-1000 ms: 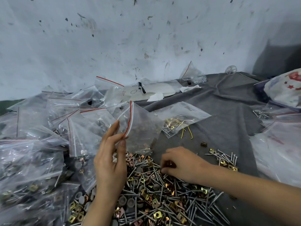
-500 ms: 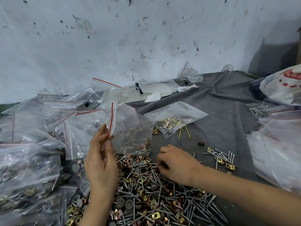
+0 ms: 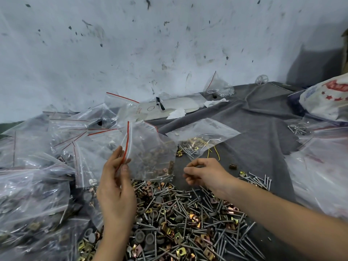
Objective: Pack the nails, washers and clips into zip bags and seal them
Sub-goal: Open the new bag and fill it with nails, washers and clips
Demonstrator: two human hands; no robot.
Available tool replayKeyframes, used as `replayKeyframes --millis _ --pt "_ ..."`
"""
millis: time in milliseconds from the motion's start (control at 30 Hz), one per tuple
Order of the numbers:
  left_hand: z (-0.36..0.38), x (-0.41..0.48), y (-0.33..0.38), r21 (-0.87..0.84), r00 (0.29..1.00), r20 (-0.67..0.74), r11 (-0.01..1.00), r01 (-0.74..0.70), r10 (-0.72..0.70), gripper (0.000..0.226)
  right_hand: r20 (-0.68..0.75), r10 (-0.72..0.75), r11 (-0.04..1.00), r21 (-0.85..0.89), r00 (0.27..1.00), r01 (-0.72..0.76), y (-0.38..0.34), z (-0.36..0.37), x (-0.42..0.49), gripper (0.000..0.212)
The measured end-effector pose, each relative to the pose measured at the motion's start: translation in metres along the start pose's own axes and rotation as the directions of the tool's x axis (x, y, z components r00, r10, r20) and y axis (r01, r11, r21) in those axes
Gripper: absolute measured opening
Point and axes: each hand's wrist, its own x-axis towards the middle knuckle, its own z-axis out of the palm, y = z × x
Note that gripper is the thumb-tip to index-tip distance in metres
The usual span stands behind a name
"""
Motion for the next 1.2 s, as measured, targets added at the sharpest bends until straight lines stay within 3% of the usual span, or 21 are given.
replayKeyframes --millis 333,433,533,667,767,867,933,1000,1067,1133,1200 --pt "-0.001 0.0 -0.001 0.013 1.0 0.008 1.0 -0.01 0.01 0.017 -0.041 -0.116 0.991 -0.073 0.992 0.113 -0.016 -0.001 -0.002 0.011" --pt "-0.002 0.0 0.001 -0.045 1.0 0.02 0.999 -0.02 0.021 0.015 -0.074 -0.203 0.967 -0.169 0.976 0.188 -0.021 0.001 -0.003 0.011" --pt "-0.002 -0.002 0.004 -0.068 0.992 0.045 0.991 -0.117 0.12 0.018 -0.102 -0.324 0.926 -0.238 0.94 0.294 -0.032 0.002 -0.005 0.016" --pt "-0.001 -0.004 0.009 -0.026 0.953 0.119 0.961 -0.276 0.277 0.019 -0.086 -0.554 0.785 -0.385 0.828 0.485 -0.052 0.005 -0.013 0.023" --pt "0.001 -0.006 0.015 -0.017 0.908 0.195 0.927 -0.375 0.371 0.016 -0.023 -0.729 0.627 -0.422 0.684 0.655 -0.066 0.008 -0.031 0.025" --pt "0.002 -0.007 0.017 -0.038 0.877 0.231 0.905 -0.423 0.42 0.017 0.166 -0.861 0.355 -0.48 0.48 0.802 -0.078 0.014 -0.048 0.011" --pt "0.002 -0.008 0.019 -0.057 0.863 0.239 0.894 -0.444 0.444 0.018 0.282 -0.873 0.194 -0.547 0.397 0.815 -0.081 0.02 -0.055 0.006" --pt "0.003 -0.008 0.019 -0.068 0.853 0.241 0.884 -0.462 0.464 0.018 0.405 -0.826 0.082 -0.603 0.393 0.794 -0.082 0.025 -0.055 0.006" --pt "0.003 -0.008 0.02 -0.071 0.851 0.241 0.883 -0.465 0.467 0.017 0.469 -0.759 0.039 -0.66 0.452 0.75 -0.078 0.027 -0.052 0.01" --pt "0.003 -0.008 0.019 -0.055 0.871 0.229 0.899 -0.435 0.436 0.017 0.414 -0.767 0.113 -0.664 0.49 0.739 -0.074 0.024 -0.05 0.017" --pt "0.003 -0.007 0.017 -0.024 0.909 0.193 0.928 -0.373 0.37 0.018 0.287 -0.843 0.191 -0.629 0.454 0.754 -0.071 0.018 -0.048 0.022"
